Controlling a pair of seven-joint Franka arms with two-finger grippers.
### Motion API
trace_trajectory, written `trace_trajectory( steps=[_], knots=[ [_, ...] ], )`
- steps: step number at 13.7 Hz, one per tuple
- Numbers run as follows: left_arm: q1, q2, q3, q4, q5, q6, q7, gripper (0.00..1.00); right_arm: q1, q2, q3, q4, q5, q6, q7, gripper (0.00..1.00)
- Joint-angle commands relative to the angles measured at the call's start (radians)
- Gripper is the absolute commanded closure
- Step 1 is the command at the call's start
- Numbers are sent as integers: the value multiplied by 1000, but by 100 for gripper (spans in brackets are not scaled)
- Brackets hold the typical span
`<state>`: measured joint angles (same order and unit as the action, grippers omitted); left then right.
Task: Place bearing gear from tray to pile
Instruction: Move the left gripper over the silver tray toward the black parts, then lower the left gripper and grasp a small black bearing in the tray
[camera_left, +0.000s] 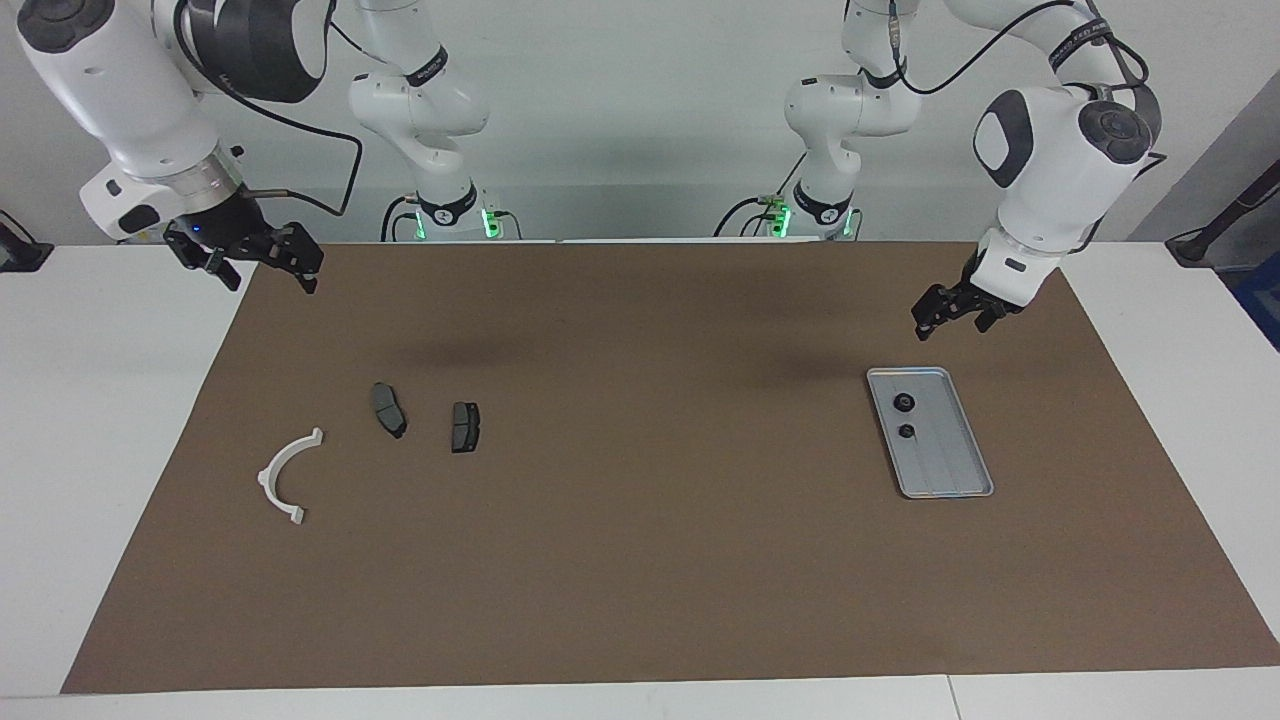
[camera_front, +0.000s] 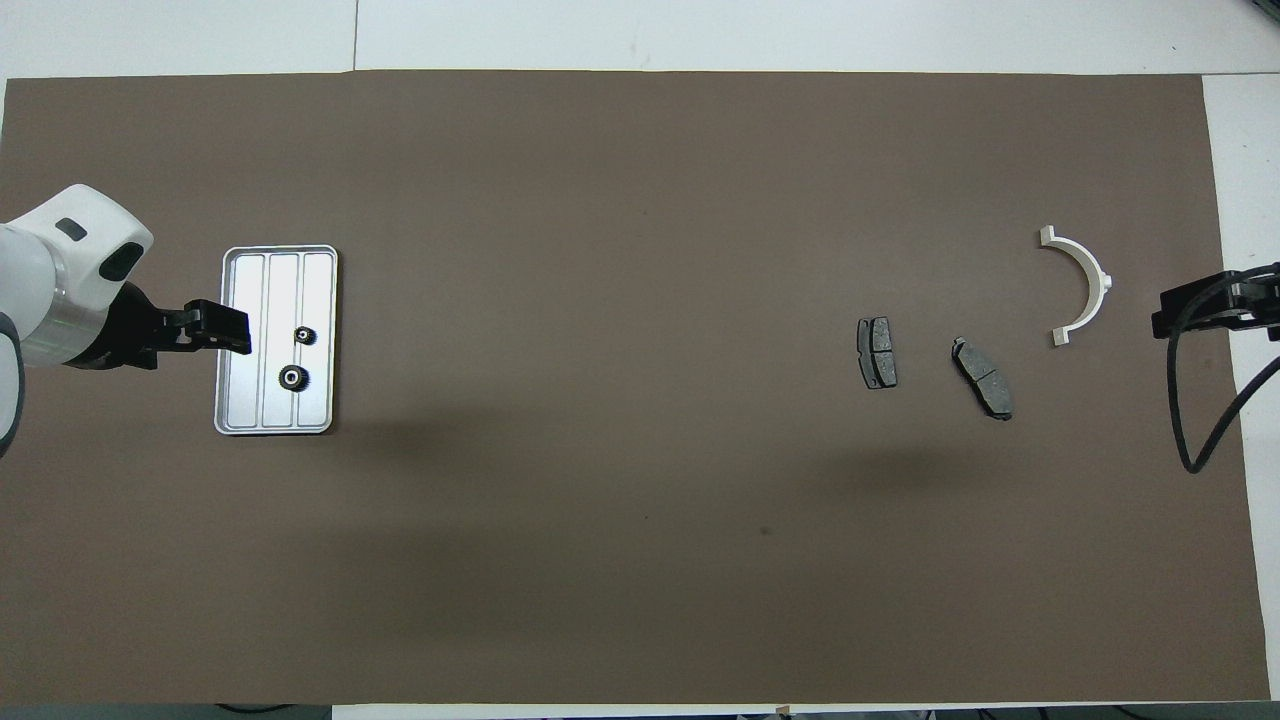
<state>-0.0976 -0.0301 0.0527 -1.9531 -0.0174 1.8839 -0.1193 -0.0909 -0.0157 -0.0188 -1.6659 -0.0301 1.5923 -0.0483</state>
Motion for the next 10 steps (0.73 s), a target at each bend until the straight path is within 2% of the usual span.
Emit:
trace_trajectory(
  steps=[1,2,4,6,10],
  knots=[
    [28,-27,1,-122,17,101,29,0,-18,-9,11,-31,7,41,-8,0],
    [65,-24,-1,-141,17,125,61,0,-18,-9,11,-29,7,43,-8,0],
    [67,-25,-1,-168,17,129,67,2,-20,-9,13,-31,7,46,-8,0],
    [68,-1,-2,-168,17,193,66,8,-16,-9,13,-37,7,52,-5,0],
    [68,38,-1,-204,16,288,49,12,-16,-10,13,-61,7,83,-7,0]
  ],
)
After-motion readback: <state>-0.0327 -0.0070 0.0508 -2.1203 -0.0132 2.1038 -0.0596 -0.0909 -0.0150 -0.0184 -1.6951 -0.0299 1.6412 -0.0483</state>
